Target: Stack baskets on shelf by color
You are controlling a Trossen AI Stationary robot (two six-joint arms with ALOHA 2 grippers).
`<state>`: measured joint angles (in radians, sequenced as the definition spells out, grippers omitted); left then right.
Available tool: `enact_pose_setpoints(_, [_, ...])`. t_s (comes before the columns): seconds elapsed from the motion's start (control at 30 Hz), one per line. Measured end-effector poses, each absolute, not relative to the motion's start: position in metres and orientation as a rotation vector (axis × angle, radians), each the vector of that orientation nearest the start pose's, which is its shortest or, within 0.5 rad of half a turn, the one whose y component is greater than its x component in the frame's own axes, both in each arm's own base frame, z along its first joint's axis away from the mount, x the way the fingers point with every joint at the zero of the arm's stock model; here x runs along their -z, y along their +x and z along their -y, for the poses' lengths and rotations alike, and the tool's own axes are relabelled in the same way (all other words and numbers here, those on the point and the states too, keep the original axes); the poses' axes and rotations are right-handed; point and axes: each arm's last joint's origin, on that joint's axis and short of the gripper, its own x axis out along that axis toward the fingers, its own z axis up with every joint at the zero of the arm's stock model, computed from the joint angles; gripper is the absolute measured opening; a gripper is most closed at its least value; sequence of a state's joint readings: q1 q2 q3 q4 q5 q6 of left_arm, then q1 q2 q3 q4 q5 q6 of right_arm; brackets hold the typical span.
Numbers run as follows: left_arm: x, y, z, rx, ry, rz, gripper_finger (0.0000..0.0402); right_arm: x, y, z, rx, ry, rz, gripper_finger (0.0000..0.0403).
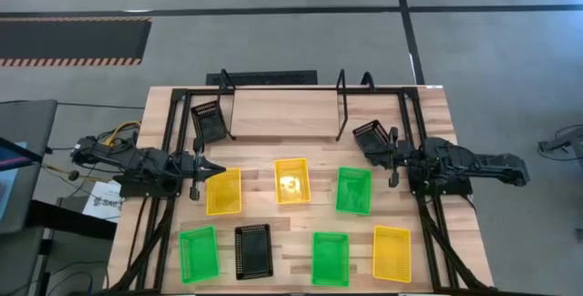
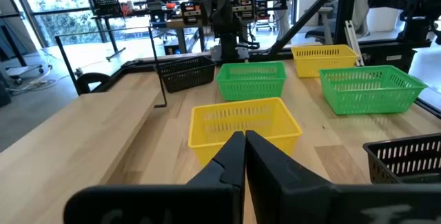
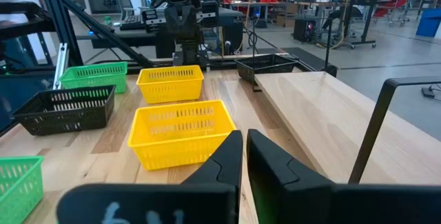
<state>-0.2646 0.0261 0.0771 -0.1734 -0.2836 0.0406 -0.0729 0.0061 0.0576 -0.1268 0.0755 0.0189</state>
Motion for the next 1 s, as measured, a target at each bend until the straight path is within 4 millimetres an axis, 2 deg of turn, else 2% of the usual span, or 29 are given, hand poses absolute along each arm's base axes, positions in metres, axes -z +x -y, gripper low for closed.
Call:
enact_pose_setpoints(0.87, [-0.1711,0.0914,0.0164,-0.016,0.074,-0.118,0.0000,-0.1703,0.0935,0.0090,0.149,0.019,-0.075,0.0047])
enact_pose_setpoints(1.0, [-0.1715,0.0915,0.0153,-0.048,0.211,-0.117,0.0000,-0.1704,0.0935,0.0090,0.149,0.019,-0.074,0.0047])
